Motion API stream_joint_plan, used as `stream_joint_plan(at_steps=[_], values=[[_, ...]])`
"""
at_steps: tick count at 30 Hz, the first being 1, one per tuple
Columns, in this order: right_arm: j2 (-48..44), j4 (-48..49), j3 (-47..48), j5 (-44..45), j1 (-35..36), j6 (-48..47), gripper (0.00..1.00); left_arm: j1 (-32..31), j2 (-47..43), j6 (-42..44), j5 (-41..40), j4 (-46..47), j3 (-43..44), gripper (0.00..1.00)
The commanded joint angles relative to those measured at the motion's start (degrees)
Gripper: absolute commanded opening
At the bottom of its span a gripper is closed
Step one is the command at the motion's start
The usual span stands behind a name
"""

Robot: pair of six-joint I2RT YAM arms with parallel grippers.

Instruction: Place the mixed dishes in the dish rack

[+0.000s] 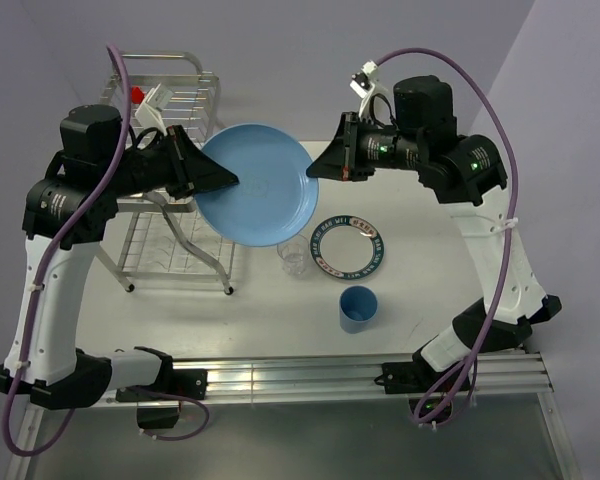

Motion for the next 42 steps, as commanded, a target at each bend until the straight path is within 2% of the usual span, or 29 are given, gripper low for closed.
stream_joint_plan(at_steps=[1, 3, 4, 6, 7, 10, 12, 14, 15, 17, 18, 20, 22, 23, 25, 26, 27, 28, 29, 30, 31, 33, 35, 39, 42], values=[[-1.5, 10.5, -2.1, -5.8, 1.4, 0.3, 0.01, -0.8, -0.9, 1.3, 5.5, 2.3, 2.9, 0.03], [-2.2, 13.1, -4.6, -9.5, 1.4, -0.6, 0.13, -0.8, -1.5, 1.6, 5.6, 3.3, 3.4, 0.00], [-2.8, 13.8, -5.6, -11.1, 1.4, -0.6, 0.29, -0.8, -2.1, 1.7, 7.1, 3.9, 3.1, 0.00], [-3.4, 16.5, -7.9, -16.4, 1.5, -0.5, 0.41, -0.8, -2.7, 1.3, 8.5, 6.3, 1.7, 0.00], [-4.0, 17.5, -8.8, -17.9, 1.6, -0.2, 0.50, -0.8, -3.5, 0.7, 9.4, 7.2, 1.1, 0.00], [-5.0, 21.3, -12.1, -22.6, 2.0, 1.0, 0.63, -0.8, -4.3, 0.3, 11.5, 9.6, -0.5, 0.00], [-5.3, 23.4, -13.2, -23.9, 2.4, 1.8, 0.63, -0.8, -4.4, 0.4, 12.9, 9.9, -0.5, 0.00], [-4.9, 24.4, -13.0, -25.0, 3.1, 2.6, 0.54, -0.8, -4.4, 0.8, 13.6, 9.6, 0.1, 0.00], [-4.5, 24.6, -12.6, -25.4, 3.4, 2.8, 0.34, -0.8, -4.4, 1.0, 13.8, 9.5, 0.4, 0.00], [-4.0, 25.1, -11.6, -26.5, 4.5, 3.2, 0.04, -0.8, -4.5, 0.7, 14.3, 10.3, 1.1, 0.00], [-3.8, 25.4, -11.4, -26.8, 5.0, 3.2, 0.00, -0.8, -4.6, 0.6, 14.0, 10.5, 1.4, 0.00], [-3.9, 26.2, -11.0, -26.2, 7.2, 2.3, 0.00, -0.8, -4.7, 0.3, 13.4, 10.4, 2.2, 0.03], [-4.0, 26.0, -10.5, -24.1, 8.5, 1.2, 0.00, -0.8, -4.9, 0.1, 10.4, 9.4, 3.2, 0.21], [-4.1, 26.2, -10.3, -20.6, 9.2, 0.4, 0.00, -0.8, -5.1, -0.1, 9.0, 8.8, 4.1, 0.52], [-4.2, 26.0, -9.9, -15.3, 10.0, -1.4, 0.00, -0.8, -6.6, -1.1, 2.3, 8.5, 4.9, 0.93], [-4.2, 26.4, -9.0, -12.4, 10.5, -4.1, 0.00, -0.8, -7.3, -1.3, -0.8, 8.3, 5.7, 0.99], [-4.6, 27.2, -8.9, -6.0, 11.5, -5.6, 0.00, -0.8, -9.0, -1.4, -3.9, 7.8, 6.1, 0.99], [-5.0, 28.4, -9.2, -2.8, 12.5, -10.1, 0.00, -0.8, -10.2, -1.6, -12.2, 7.4, 6.6, 0.99], [-5.4, 31.3, -9.4, -0.1, 13.6, -12.7, 0.00, -0.8, -11.6, -2.0, -16.2, 7.5, 6.2, 0.99], [-6.2, 33.4, -9.9, 7.3, 15.6, -14.8, 0.00, -0.8, -13.1, -2.4, -20.1, 8.6, 5.5, 0.99], [-6.4, 35.5, -11.0, 9.2, 16.2, -16.8, 0.00, -0.8, -16.6, -3.4, -27.8, 9.2, 4.7, 0.99], [-5.9, 43.6, -12.9, 8.0, 16.4, -24.1, 0.00, -0.8, -21.9, -4.9, -34.5, 10.5, 1.0, 0.99], [-2.8, 48.5, -11.7, 13.9, 16.6, -27.3, 0.00, -0.8, -25.1, -6.5, -40.2, 12.8, -2.9, 0.99], [3.5, 57.9, -8.1, 18.1, 16.8, -33.4, 0.00, -0.8, -29.9, -6.9, -42.6, 12.8, -5.5, 0.99], [11.6, 59.2, 1.1, 21.7, 17.0, -35.5, 0.00, -0.8, -32.0, -6.8, -43.4, 11.6, -6.5, 0.99]])
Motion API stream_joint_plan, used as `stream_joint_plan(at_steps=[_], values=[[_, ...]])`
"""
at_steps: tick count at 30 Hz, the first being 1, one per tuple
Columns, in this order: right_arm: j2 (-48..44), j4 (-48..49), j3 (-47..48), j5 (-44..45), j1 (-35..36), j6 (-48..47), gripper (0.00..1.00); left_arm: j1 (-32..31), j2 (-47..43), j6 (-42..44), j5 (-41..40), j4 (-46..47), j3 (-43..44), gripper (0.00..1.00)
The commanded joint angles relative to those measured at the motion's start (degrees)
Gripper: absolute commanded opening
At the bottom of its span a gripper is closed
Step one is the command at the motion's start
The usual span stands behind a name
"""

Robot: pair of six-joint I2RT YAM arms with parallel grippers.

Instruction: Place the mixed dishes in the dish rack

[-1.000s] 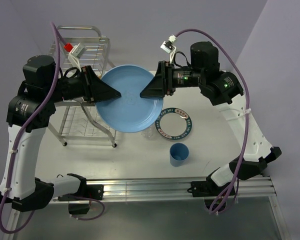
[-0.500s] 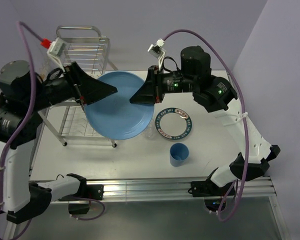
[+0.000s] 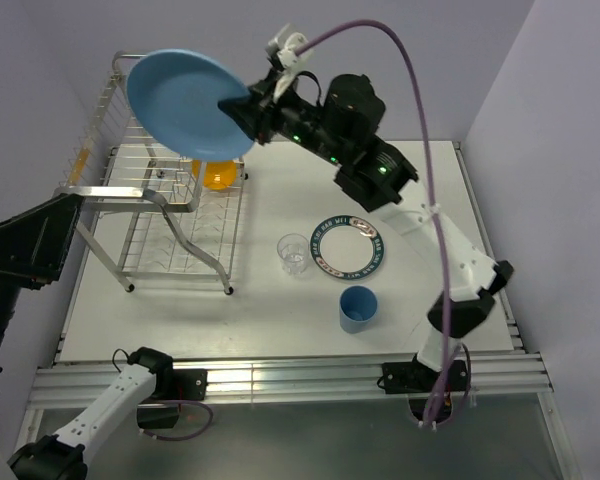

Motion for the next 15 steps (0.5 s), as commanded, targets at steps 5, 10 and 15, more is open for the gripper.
stream_joint_plan(at_steps=[5, 10, 15], values=[[16.4, 19.7, 14.6, 7.7, 1.1, -16.5, 0.00, -0.1, -2.3, -1.8, -4.6, -3.7, -5.6, 0.99], [23.8, 27.5, 20.4, 6.2, 1.3, -24.6, 0.00, -0.1, -4.4, -1.5, -2.6, -6.8, -7.9, 0.99], [27.9, 32.1, 21.2, 2.1, 1.3, -26.3, 0.00, -0.1, -5.9, -2.0, -1.1, -10.5, -10.1, 0.99]])
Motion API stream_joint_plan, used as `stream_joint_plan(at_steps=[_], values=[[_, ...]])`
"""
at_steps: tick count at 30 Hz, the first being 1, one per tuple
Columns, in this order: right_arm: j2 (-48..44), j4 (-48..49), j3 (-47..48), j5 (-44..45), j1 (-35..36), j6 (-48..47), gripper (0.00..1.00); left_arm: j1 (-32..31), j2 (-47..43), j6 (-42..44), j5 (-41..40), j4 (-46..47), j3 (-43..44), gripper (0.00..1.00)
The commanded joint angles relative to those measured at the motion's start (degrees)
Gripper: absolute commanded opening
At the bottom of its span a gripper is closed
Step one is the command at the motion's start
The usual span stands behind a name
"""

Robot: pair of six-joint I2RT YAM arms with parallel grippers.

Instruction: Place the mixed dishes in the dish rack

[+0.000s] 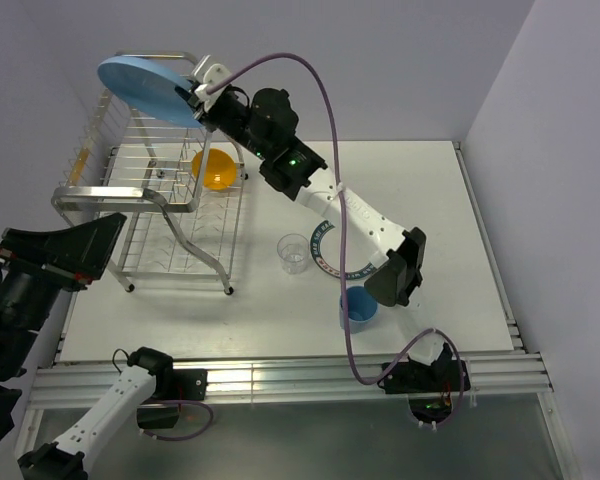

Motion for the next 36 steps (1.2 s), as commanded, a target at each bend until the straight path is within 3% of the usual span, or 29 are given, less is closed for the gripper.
stream_joint_plan(at_steps=[1, 21, 36], values=[[-0.3, 10.9, 4.8, -3.0, 0.5, -3.2, 0.00, -0.1, -1.9, -0.8, 1.3, -2.5, -1.7, 0.99], [7.9, 10.2, 6.5, -12.5, -0.4, 2.9, 0.00, -0.4, -6.1, -4.7, -1.5, -3.3, -6.2, 0.99], [8.5, 9.4, 4.7, -11.8, -0.6, 5.3, 0.00, -0.4, -7.2, -8.2, -2.7, -3.8, -7.6, 0.99]])
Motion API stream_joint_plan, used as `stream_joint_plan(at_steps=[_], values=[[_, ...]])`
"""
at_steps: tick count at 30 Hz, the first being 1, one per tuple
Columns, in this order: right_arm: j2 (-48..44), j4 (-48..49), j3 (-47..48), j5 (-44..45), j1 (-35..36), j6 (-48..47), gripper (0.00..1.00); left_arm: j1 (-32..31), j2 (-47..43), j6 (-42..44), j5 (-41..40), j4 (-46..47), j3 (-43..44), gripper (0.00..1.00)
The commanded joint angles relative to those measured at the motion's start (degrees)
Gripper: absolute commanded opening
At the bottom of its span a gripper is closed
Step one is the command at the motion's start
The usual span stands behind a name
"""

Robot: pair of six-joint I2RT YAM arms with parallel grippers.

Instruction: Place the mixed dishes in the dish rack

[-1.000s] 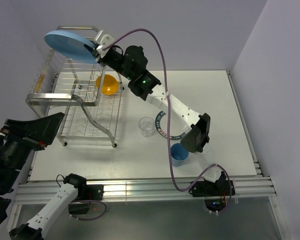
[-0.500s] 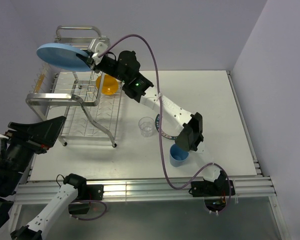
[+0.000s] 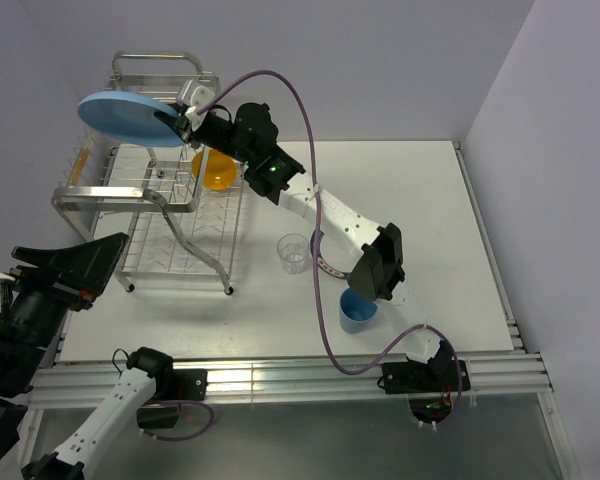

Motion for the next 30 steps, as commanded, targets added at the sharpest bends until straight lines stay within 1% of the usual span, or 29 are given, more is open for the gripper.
stream_joint_plan(at_steps=[1, 5, 6, 7, 9, 10, 15, 16, 17, 21, 30], values=[[-1.3, 2.2, 1.4, 0.4, -0.1, 2.1, 0.00, -0.2, -0.9, -2.0, -0.5, 1.0, -0.9, 0.99], [-2.1, 2.1, 0.2, 2.4, -0.1, 2.8, 0.00, -0.2, -1.3, -2.6, -0.5, 1.1, -1.4, 0.99], [-2.1, 1.9, 0.3, 2.3, -0.2, 3.2, 0.04, -0.2, -1.3, -2.7, -0.6, 1.2, -1.6, 0.99], [-2.1, 1.4, 0.5, 2.3, -0.2, 3.2, 0.14, -0.2, -1.3, -2.9, -0.6, 1.3, -1.7, 0.99], [-2.1, 1.0, 0.5, 1.6, -0.2, 3.4, 0.23, -0.2, -1.4, -3.2, -0.7, 1.4, -2.0, 0.99], [-2.2, 0.9, 0.5, 1.5, -0.2, 3.4, 0.31, -0.2, -1.5, -3.3, -0.8, 1.3, -2.0, 0.99], [-2.3, 0.7, 0.6, 0.7, -0.2, 4.2, 0.45, -0.2, -1.7, -3.8, -1.1, 1.0, -2.3, 0.99], [-2.4, 0.4, 0.7, 0.6, -0.2, 4.4, 0.54, -0.2, -1.8, -4.0, -1.1, 1.0, -2.4, 0.99], [-2.5, 0.3, 0.6, 0.7, -0.2, 4.4, 0.59, -0.2, -1.8, -4.1, -1.1, 1.0, -2.6, 0.99], [-3.3, 0.4, 0.4, 0.7, -0.2, 4.6, 0.63, -0.2, -1.7, -4.2, -1.2, 1.0, -2.8, 0.99], [-5.4, 0.6, 0.9, 0.1, 0.2, 6.8, 0.65, -0.2, -1.3, -4.7, -0.7, 1.6, -3.8, 0.99]])
